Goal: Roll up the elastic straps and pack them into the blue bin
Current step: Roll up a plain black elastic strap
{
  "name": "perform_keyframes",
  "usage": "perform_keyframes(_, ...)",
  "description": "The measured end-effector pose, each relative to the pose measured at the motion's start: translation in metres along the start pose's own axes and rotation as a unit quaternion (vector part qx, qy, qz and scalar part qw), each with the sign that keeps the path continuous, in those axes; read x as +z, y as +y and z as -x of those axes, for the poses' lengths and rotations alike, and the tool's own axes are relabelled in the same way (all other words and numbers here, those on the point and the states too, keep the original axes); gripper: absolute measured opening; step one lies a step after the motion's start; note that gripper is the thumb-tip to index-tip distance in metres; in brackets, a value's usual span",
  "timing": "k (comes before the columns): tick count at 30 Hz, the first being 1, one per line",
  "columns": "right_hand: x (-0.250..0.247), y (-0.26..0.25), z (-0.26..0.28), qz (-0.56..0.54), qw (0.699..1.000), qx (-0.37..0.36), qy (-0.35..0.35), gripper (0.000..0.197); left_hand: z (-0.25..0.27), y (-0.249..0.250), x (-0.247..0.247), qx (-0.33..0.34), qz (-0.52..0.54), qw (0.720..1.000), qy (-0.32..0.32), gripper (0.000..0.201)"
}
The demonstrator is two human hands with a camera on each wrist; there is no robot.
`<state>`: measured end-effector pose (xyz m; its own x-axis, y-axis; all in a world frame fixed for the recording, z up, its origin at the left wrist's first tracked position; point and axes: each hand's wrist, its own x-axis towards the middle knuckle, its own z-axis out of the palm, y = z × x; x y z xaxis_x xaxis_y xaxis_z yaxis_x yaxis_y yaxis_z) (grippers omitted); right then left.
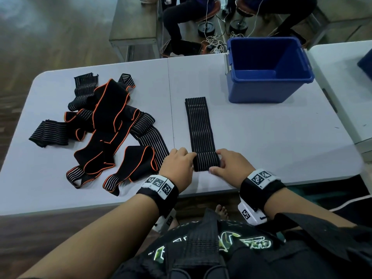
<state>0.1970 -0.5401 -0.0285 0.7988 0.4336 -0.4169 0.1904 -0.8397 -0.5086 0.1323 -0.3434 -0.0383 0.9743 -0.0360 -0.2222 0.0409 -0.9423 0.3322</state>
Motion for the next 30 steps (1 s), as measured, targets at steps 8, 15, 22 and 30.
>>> perform_keyframes(8, -0.006, 0.008, -0.003, -0.024, 1.000, 0.001, -0.006, 0.034, -0.004, -0.006, -0.005, -0.071, 0.076, 0.994, -0.017, 0.033)
perform_keyframes(15, -0.001, 0.005, -0.002, -0.037, 0.999, 0.030, 0.023, 0.020, -0.011, -0.005, -0.003, -0.136, 0.165, 0.976, -0.032, 0.043)
perform_keyframes(22, -0.001, 0.001, -0.005, -0.026, 0.999, 0.031, 0.024, 0.022, -0.020, 0.006, -0.013, -0.170, 0.096, 0.975, -0.106, 0.048)
perform_keyframes(30, -0.005, -0.006, -0.007, -0.055, 0.997, 0.033, 0.044, 0.022, -0.015, 0.007, -0.021, -0.138, 0.061, 0.988, 0.017, 0.033)
